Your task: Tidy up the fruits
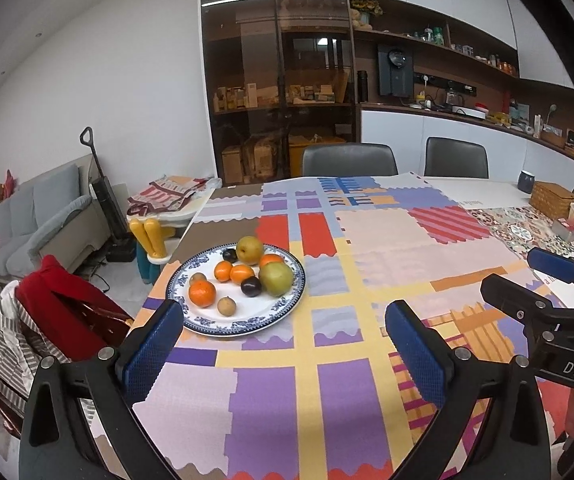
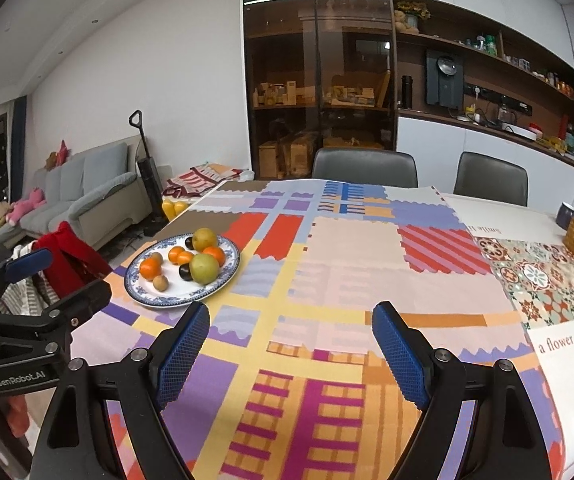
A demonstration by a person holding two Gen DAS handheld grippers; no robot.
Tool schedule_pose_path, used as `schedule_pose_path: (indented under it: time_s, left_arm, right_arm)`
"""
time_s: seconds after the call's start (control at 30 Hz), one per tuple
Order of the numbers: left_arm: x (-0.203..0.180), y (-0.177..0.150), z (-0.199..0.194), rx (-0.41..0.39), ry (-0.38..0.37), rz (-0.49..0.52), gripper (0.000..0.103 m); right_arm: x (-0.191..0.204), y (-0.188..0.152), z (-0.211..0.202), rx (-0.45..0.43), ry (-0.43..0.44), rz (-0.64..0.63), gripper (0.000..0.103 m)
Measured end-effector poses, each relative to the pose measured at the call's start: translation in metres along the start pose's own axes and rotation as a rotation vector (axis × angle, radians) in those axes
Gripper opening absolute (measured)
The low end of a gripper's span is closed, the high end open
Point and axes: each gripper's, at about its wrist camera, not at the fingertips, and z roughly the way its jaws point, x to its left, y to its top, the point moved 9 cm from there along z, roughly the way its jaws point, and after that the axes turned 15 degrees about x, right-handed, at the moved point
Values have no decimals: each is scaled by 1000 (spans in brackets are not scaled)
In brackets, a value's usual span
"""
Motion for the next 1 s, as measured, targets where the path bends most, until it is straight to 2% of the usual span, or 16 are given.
schedule_pose_path:
  time_s: [0.3,1.0]
  left_arm:
    - [-8,-10,-9,-4,-5,-3,103]
    - [-15,-13,-18,-6,-27,-12,103]
  right_arm:
    - [-5,-15,-6,0,17,15,84]
    - [-6,-16,-14,-20,28,15,84]
